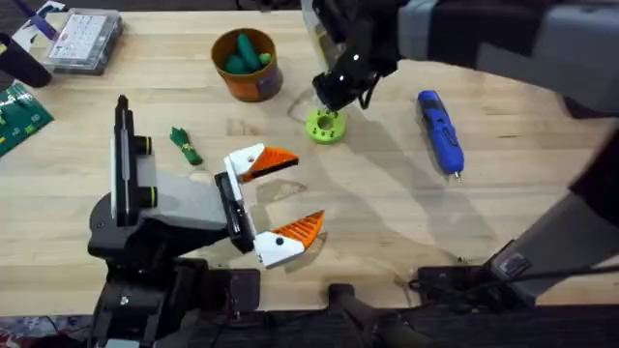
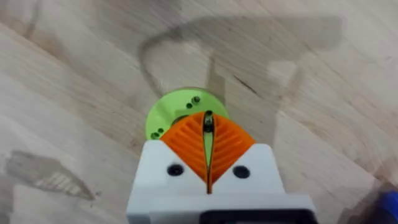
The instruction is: Pick up the gripper from the table and insert it into the empty holder that is missing its gripper. Then pick up a screw, insert it into the mounting hole, and use the screwdriver to tighten it. Finally, clean up the table by picking up the vegetable and placing it into the bucket.
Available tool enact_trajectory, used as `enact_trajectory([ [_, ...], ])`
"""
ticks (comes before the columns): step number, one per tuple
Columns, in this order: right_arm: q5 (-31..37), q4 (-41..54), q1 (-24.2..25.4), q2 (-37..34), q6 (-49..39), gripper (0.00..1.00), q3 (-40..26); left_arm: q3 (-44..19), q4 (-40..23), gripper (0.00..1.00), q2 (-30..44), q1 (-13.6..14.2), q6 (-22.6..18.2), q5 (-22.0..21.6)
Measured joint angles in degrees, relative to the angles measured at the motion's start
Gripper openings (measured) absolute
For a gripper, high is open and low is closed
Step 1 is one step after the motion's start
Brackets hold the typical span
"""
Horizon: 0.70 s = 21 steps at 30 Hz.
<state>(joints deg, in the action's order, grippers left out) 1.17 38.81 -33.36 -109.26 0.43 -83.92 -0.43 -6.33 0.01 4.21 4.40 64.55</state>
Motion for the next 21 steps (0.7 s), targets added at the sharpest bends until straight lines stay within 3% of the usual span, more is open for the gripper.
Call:
enact_trajectory([
  [21, -1.9, 10.55, 0.0, 25.06, 0.0, 0.007, 0.0, 0.0, -0.02, 0.987, 0.0, 0.0, 0.0, 0.0],
])
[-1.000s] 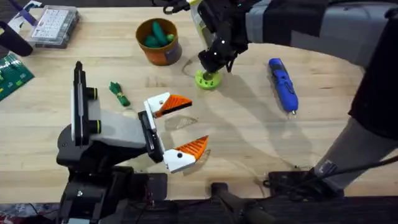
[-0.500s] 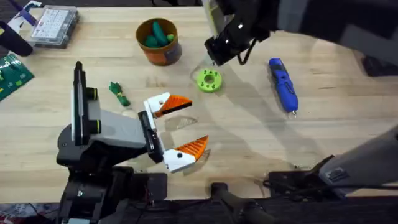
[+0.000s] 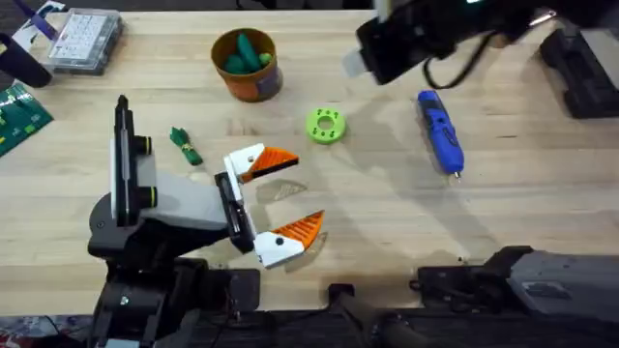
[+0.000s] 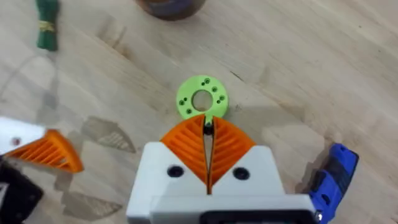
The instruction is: Pick up the gripper from the table and insert it into the empty holder that is missing its gripper. Then pick up a screw, insert it into the mounting hole, and use the screwdriver to tighten it. Finally, clean up the table by picking up the vegetable and placing it into the bucket.
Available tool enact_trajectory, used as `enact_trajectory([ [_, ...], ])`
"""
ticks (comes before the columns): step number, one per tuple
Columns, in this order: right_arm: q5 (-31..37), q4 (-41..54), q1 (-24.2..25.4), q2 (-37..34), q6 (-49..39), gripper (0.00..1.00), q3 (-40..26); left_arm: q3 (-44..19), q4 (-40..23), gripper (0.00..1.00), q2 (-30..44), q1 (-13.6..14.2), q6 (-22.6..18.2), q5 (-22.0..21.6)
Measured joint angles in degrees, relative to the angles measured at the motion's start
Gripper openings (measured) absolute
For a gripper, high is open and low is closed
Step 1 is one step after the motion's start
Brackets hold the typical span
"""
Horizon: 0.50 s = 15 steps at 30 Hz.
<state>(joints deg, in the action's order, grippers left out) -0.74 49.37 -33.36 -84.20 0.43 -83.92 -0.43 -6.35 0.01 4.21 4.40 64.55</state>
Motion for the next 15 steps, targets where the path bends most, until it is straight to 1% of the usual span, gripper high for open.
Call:
enact_trajectory([
  [5, -3.41, 2.72, -0.06, 5.95, 0.0, 0.007, -0.02, 0.0, -0.02, 0.986, 0.0, 0.0, 0.0, 0.0],
  [10, -5.47, 5.97, -0.33, 10.1, 0.0, 0.006, 0.0, 0.0, -0.02, 0.987, 0.0, 0.0, 0.0, 0.0],
  [15, -5.79, 6.11, -0.35, 10.08, 0.0, 0.006, 0.0, 0.0, 0.0, 0.987, 0.0, 0.0, 0.0, 0.0],
])
